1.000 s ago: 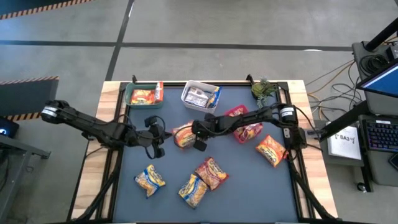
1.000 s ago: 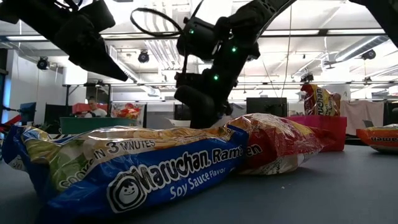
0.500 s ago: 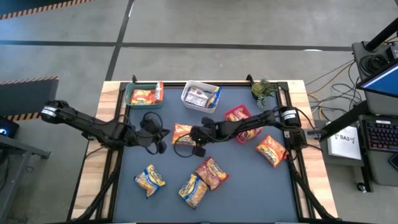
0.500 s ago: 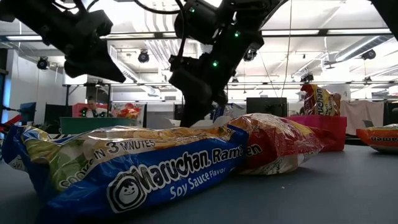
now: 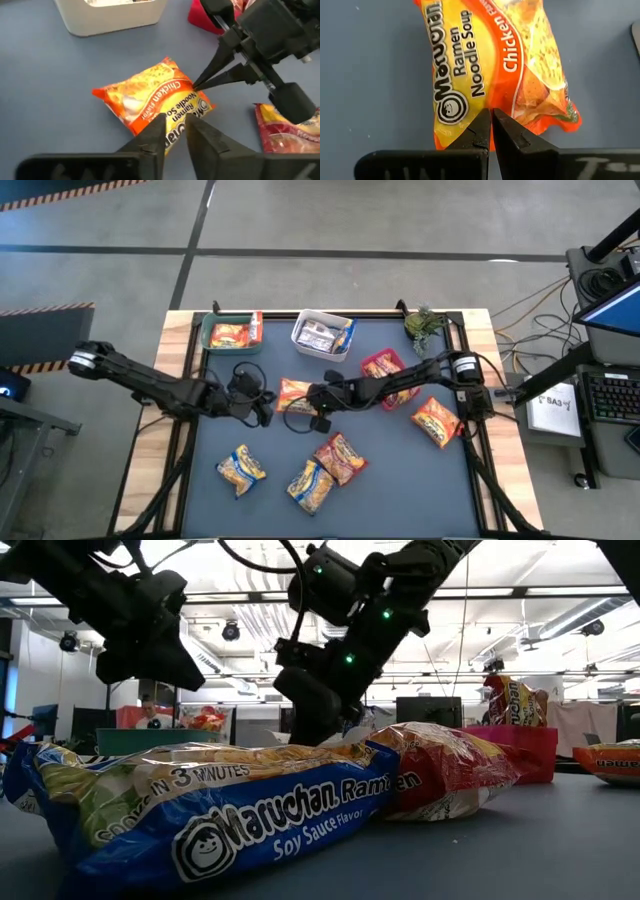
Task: Sort Maruchan noodles
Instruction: Put the orange noodle pack into the green bin
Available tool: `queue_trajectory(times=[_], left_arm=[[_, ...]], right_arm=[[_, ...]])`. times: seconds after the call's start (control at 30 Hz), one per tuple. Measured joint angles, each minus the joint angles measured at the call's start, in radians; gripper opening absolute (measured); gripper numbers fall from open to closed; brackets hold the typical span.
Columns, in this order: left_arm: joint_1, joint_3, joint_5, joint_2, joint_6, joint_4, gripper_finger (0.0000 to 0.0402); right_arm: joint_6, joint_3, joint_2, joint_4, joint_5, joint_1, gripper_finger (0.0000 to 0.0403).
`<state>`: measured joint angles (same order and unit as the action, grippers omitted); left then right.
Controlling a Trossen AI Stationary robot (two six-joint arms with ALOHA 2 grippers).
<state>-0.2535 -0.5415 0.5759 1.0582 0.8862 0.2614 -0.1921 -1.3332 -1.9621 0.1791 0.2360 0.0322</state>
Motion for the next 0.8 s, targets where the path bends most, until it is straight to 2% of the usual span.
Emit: queue_trajectory(times=[0.27,0.43,0.57,0.8], left_arm=[[0.0,0.012,0.01,0.109,0.129,-0.089,0.0174],[0.003,0.013,0.015,0.198,0.16,-0.153,0.0228],[0.015,0.013,0.018,0.232,0.175,-0.148,0.0251],[0.03,0.013,0.018,0.258,0.213,-0.118,0.0255]], right_arm=[[-0.009,0.04,0.0,-0.005,0.001,-0.002,0.0009],[0.002,0.043,-0.016,-0.02,0.001,-0.006,0.0009],[0.01,0.043,-0.051,-0.066,0.004,-0.007,0.0009],[0.002,0.04,-0.084,-0.067,0.011,-0.009,0.0009]])
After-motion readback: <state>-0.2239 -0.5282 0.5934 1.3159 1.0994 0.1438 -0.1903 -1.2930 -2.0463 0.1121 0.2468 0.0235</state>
